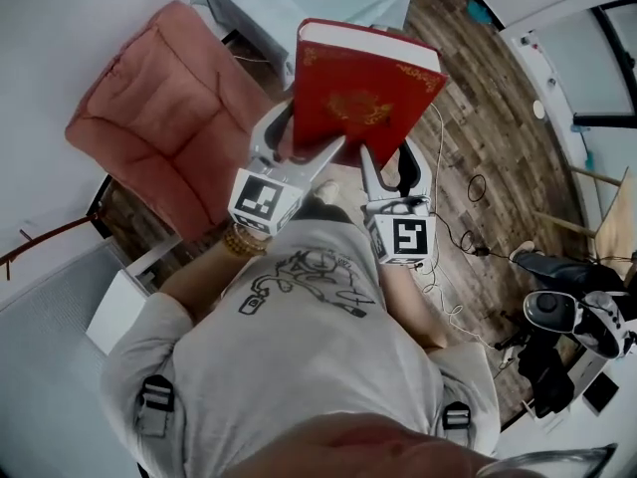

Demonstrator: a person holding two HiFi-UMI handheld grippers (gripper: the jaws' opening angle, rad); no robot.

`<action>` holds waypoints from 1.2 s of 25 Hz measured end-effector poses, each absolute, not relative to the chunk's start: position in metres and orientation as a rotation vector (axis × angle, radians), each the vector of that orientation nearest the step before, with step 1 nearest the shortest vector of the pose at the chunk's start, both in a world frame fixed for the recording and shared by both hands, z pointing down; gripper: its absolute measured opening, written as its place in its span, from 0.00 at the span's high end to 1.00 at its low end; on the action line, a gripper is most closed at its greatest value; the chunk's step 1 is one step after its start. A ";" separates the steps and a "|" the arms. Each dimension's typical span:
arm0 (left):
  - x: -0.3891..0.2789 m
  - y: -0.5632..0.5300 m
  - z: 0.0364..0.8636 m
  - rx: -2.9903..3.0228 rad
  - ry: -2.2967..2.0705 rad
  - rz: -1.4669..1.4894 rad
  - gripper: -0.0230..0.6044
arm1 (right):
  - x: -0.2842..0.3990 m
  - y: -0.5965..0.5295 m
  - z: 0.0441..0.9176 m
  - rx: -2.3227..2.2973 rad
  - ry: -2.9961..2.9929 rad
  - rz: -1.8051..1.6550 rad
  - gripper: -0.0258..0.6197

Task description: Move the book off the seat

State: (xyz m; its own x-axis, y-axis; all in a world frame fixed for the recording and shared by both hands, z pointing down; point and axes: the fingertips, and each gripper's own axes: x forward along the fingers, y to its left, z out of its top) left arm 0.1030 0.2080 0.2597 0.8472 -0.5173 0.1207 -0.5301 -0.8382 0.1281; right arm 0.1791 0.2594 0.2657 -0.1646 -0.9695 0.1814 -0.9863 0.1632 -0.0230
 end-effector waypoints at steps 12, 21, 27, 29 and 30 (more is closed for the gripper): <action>0.221 0.202 0.269 2.889 -0.680 0.149 0.38 | 0.291 0.261 0.275 2.043 -2.220 0.214 0.58; 0.262 0.185 0.283 2.894 -0.627 0.158 0.38 | 0.331 0.246 0.288 2.092 -2.178 0.243 0.58; 0.281 0.160 0.288 2.882 -0.640 0.141 0.38 | 0.350 0.221 0.294 2.074 -2.182 0.225 0.58; 0.284 0.143 0.289 2.877 -0.651 0.136 0.38 | 0.353 0.204 0.295 2.069 -2.189 0.232 0.58; 0.286 0.133 0.289 2.875 -0.658 0.134 0.38 | 0.356 0.193 0.296 2.061 -2.193 0.231 0.58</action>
State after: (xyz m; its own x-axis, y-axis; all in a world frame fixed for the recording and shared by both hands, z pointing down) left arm 0.2860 0.1326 0.2893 0.8976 -0.4214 0.1292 -0.4385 -0.8838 0.1632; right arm 0.3556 0.1935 0.2963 -0.0635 -0.9791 0.1931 -0.9979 0.0594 -0.0269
